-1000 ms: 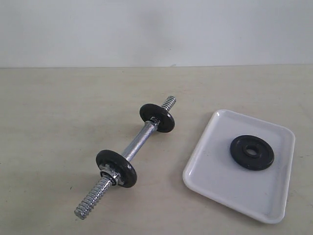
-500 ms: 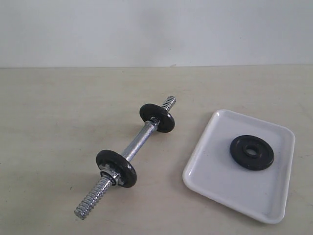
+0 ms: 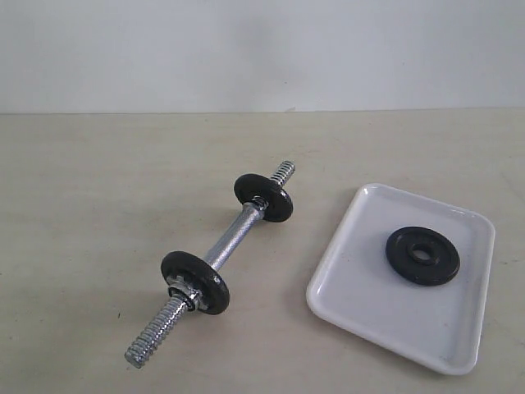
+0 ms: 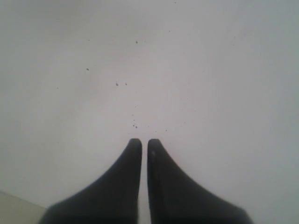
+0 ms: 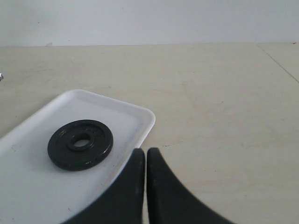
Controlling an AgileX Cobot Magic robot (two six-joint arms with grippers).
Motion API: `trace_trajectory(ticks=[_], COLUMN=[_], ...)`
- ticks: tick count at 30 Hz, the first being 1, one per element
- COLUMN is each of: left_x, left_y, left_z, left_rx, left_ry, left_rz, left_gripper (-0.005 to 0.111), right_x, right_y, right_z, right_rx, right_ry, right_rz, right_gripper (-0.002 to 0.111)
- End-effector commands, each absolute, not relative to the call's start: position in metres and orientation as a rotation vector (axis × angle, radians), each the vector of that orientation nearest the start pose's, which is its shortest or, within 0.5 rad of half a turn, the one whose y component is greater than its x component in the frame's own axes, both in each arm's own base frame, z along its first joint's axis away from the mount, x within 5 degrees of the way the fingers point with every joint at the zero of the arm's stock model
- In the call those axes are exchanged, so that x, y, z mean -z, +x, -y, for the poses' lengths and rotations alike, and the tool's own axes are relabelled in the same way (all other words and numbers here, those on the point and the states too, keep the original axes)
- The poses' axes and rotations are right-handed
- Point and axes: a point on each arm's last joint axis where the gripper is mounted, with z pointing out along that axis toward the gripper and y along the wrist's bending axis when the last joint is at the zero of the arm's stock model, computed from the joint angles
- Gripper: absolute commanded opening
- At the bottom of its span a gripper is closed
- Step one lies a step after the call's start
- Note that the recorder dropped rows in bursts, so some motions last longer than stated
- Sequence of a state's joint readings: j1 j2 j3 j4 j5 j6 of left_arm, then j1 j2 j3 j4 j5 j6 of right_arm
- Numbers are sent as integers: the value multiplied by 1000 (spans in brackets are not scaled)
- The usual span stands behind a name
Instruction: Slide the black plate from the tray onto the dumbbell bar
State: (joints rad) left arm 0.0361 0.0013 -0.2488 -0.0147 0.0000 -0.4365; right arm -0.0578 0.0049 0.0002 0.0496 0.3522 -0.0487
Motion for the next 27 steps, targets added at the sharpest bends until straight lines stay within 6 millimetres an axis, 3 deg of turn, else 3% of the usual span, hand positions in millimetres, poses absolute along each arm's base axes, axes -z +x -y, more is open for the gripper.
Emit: trace_trajectory(ticks=[1, 17, 22, 25, 27], left_x=[-296, -296, -296, -296, -296], left_y=[33, 33, 33, 33, 33], left_z=[-1, -1, -1, -1, -1], left_rx=[350, 350, 348, 348, 348], left_ry=[-295, -294, -293, -293, -293], left_rz=[-1213, -1210, -1211, -1211, -1211], left_gripper=[4, 4, 4, 4, 4], right_x=[-182, -184, -204, -222, -232], right_y=[53, 54, 56, 55, 52], right_z=[2, 2, 2, 5, 10], right_rx=[29, 25, -21, -136, -329], right_ry=[40, 44, 97, 230, 416], right_rz=[-1832, -1803, -1578, -1372, -1210], right_gripper=[0, 0, 0, 0, 0])
